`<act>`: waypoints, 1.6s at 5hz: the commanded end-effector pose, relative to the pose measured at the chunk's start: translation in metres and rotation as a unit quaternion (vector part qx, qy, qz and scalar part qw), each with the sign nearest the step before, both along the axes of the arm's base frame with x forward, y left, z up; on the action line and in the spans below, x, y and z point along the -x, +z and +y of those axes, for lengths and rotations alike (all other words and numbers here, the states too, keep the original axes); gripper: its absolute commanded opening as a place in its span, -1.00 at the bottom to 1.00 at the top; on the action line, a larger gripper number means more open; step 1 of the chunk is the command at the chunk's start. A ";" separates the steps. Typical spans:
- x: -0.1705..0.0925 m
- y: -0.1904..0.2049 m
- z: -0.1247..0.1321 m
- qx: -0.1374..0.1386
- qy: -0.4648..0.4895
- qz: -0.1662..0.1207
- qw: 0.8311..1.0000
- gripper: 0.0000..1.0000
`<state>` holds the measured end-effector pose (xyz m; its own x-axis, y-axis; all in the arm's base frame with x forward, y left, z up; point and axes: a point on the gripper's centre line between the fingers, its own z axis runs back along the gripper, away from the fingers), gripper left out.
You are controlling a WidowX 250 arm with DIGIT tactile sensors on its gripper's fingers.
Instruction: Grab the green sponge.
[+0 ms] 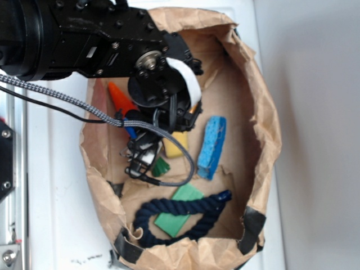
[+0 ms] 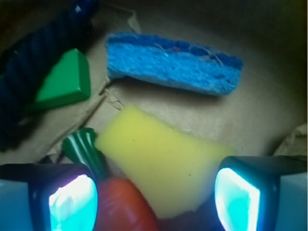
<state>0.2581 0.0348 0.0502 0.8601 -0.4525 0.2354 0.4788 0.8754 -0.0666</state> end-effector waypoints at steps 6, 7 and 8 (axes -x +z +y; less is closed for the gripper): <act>-0.016 0.006 -0.015 -0.030 0.065 0.007 0.997 -1.00; -0.002 0.036 -0.003 -0.039 0.114 0.046 0.992 -1.00; 0.004 0.066 0.004 -0.073 0.183 0.083 0.977 -1.00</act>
